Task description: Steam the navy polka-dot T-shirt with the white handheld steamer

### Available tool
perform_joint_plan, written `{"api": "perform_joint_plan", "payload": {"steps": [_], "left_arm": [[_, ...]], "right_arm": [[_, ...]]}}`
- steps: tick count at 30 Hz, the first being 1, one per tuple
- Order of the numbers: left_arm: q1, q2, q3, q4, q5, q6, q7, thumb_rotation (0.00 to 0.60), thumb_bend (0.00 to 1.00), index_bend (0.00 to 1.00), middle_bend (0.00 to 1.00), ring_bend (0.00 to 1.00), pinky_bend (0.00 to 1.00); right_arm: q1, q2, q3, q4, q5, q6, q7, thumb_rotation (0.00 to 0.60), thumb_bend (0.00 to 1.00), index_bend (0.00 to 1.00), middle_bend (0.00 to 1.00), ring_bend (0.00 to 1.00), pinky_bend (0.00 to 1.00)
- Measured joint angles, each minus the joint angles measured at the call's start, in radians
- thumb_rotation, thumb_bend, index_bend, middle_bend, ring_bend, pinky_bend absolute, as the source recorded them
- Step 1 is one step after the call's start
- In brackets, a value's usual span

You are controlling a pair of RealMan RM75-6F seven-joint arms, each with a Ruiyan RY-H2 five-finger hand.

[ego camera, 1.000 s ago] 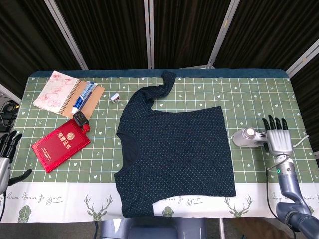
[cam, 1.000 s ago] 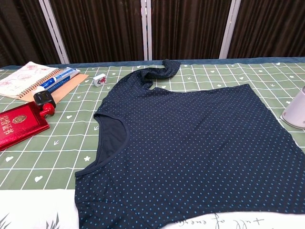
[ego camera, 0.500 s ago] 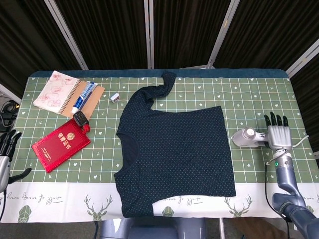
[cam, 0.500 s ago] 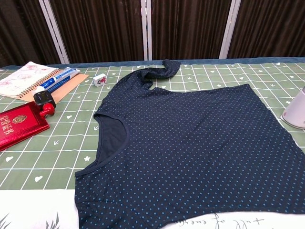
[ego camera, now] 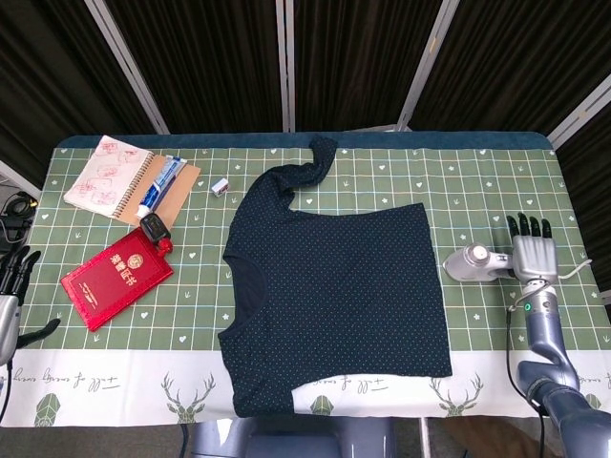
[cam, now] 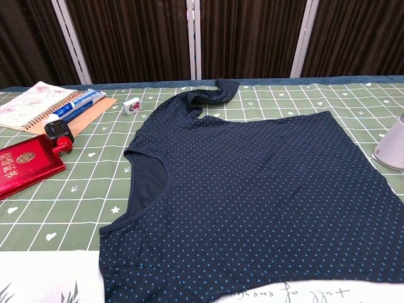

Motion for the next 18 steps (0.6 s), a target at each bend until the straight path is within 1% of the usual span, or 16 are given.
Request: {"api": "perform_joint_plan", "payload": {"steps": [1, 2, 4, 6, 7, 9, 12, 18], "left_arm": [[-0.001, -0.001, 0.000, 0.001, -0.001, -0.001, 0.001, 0.600, 0.00, 0.00, 0.00, 0.00, 0.00], [-0.001, -0.001, 0.000, 0.001, -0.002, -0.002, 0.001, 0.600, 0.00, 0.00, 0.00, 0.00, 0.00], [-0.002, -0.002, -0.001, 0.003, -0.003, -0.004, 0.001, 0.600, 0.00, 0.00, 0.00, 0.00, 0.00], [-0.003, -0.003, -0.001, 0.005, -0.004, -0.005, 0.001, 0.600, 0.00, 0.00, 0.00, 0.00, 0.00], [-0.003, -0.003, -0.001, 0.005, -0.004, -0.006, 0.001, 0.600, 0.00, 0.00, 0.00, 0.00, 0.00], [-0.004, -0.004, 0.000, 0.006, -0.004, -0.006, 0.002, 0.600, 0.00, 0.00, 0.00, 0.00, 0.00], [-0.004, -0.004, 0.000, 0.006, -0.005, -0.007, 0.002, 0.600, 0.00, 0.00, 0.00, 0.00, 0.00], [-0.005, -0.004, 0.001, 0.006, -0.005, -0.008, 0.002, 0.600, 0.00, 0.00, 0.00, 0.00, 0.00]], "right_arm": [[0.003, -0.005, -0.003, 0.013, -0.007, 0.002, 0.015, 0.600, 0.64, 0.34, 0.48, 0.38, 0.41], [0.005, -0.008, -0.006, 0.018, -0.012, 0.002, 0.028, 0.600, 0.65, 0.39, 0.52, 0.42, 0.49], [0.008, -0.009, -0.013, 0.026, -0.024, 0.004, 0.056, 0.600, 0.69, 0.56, 0.62, 0.51, 0.69], [0.009, -0.010, -0.022, 0.036, -0.040, 0.012, 0.092, 0.600, 0.71, 0.67, 0.67, 0.57, 0.80], [0.009, -0.011, -0.027, 0.040, -0.048, 0.016, 0.108, 0.600, 0.72, 0.72, 0.68, 0.59, 0.85], [0.009, -0.011, -0.040, 0.050, -0.068, 0.024, 0.152, 0.600, 0.72, 0.76, 0.68, 0.62, 0.90], [0.008, -0.008, -0.058, 0.058, -0.092, 0.033, 0.201, 0.600, 0.73, 0.77, 0.68, 0.65, 0.94], [0.002, 0.000, -0.090, 0.074, -0.138, 0.072, 0.323, 0.600, 0.76, 0.77, 0.67, 0.67, 0.96]]}}
